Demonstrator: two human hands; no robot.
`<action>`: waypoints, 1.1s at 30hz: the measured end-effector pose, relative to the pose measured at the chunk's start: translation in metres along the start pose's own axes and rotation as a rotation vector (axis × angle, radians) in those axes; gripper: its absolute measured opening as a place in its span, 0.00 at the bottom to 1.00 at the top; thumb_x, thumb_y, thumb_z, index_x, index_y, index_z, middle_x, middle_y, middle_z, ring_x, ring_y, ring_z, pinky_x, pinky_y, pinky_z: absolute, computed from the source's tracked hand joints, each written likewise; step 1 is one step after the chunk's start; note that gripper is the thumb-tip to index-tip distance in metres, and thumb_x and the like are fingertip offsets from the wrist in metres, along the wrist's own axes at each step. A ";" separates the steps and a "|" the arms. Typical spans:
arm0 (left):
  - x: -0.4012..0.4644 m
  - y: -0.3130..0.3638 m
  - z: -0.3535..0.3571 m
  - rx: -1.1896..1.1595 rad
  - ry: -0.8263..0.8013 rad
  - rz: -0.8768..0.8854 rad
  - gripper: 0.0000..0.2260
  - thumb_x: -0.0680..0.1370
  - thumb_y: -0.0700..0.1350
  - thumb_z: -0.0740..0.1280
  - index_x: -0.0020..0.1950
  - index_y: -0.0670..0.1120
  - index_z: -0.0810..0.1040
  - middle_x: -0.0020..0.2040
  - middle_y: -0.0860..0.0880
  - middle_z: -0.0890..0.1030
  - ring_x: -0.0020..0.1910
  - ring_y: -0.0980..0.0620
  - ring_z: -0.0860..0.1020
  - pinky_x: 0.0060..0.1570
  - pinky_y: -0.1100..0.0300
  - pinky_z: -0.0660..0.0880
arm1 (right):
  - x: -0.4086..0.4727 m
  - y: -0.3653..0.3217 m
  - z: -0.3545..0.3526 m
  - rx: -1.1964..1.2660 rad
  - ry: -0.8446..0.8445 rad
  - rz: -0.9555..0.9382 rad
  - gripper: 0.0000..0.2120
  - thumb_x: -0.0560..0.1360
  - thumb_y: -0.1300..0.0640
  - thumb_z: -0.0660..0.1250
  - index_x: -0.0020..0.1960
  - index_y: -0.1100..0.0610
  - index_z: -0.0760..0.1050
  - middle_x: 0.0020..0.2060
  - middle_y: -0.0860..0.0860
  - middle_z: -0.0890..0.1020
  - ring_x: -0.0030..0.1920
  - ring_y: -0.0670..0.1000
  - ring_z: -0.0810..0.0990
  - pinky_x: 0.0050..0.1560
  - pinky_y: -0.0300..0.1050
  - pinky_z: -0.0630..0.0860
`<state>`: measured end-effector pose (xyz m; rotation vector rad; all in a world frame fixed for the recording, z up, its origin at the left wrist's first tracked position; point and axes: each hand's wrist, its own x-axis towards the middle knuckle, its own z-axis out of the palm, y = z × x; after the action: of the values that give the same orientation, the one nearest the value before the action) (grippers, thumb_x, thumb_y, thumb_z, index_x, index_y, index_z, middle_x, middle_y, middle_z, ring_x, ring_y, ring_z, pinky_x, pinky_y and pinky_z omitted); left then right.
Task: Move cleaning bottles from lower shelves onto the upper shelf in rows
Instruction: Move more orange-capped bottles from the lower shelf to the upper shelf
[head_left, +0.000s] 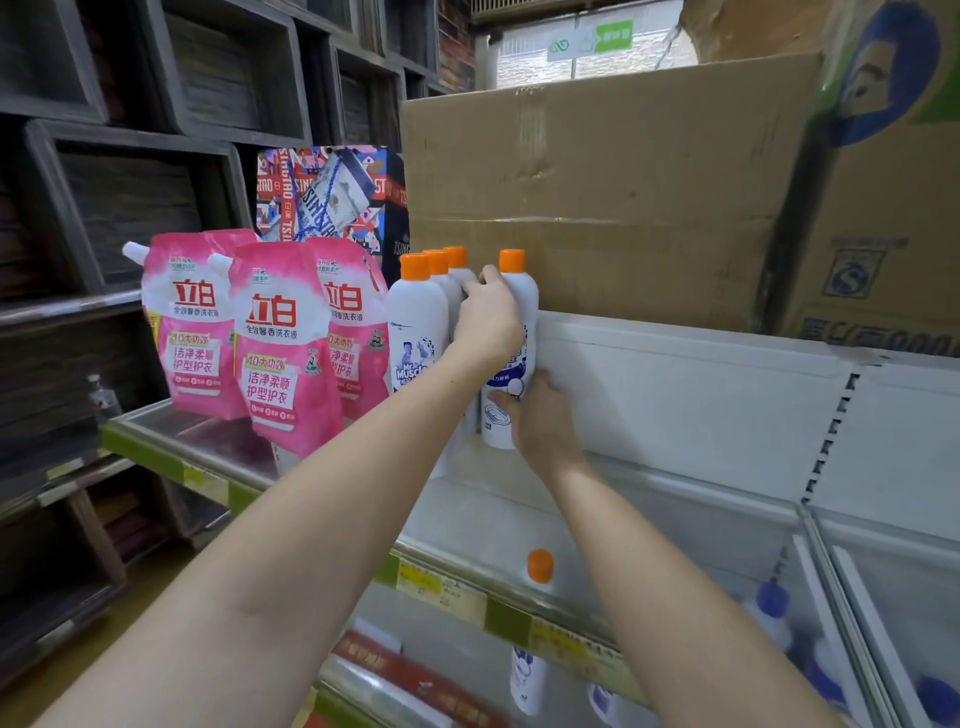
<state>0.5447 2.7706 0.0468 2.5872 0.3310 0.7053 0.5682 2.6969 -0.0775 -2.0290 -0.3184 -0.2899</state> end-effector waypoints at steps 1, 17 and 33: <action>-0.003 0.000 0.001 -0.001 0.007 0.005 0.35 0.76 0.39 0.74 0.75 0.38 0.58 0.71 0.37 0.65 0.56 0.40 0.81 0.44 0.55 0.73 | -0.001 -0.001 0.000 -0.003 -0.004 0.010 0.21 0.78 0.49 0.71 0.58 0.63 0.68 0.54 0.58 0.82 0.55 0.61 0.79 0.46 0.49 0.74; -0.100 -0.004 0.012 -0.197 -0.241 0.130 0.05 0.75 0.39 0.65 0.49 0.40 0.77 0.45 0.43 0.80 0.45 0.44 0.78 0.41 0.57 0.77 | -0.073 0.015 -0.092 -0.233 0.047 0.268 0.09 0.77 0.58 0.69 0.56 0.56 0.75 0.57 0.56 0.80 0.59 0.58 0.79 0.52 0.44 0.72; -0.250 0.166 0.071 -0.404 -0.589 0.602 0.06 0.77 0.40 0.68 0.49 0.39 0.82 0.43 0.44 0.81 0.45 0.46 0.79 0.43 0.57 0.74 | -0.251 0.080 -0.323 -0.442 0.546 0.419 0.02 0.76 0.59 0.65 0.48 0.54 0.75 0.50 0.56 0.83 0.55 0.60 0.79 0.52 0.47 0.73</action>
<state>0.3910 2.5167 -0.0361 2.3440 -0.7198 0.1273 0.3386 2.3490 -0.0820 -2.2767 0.5483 -0.6720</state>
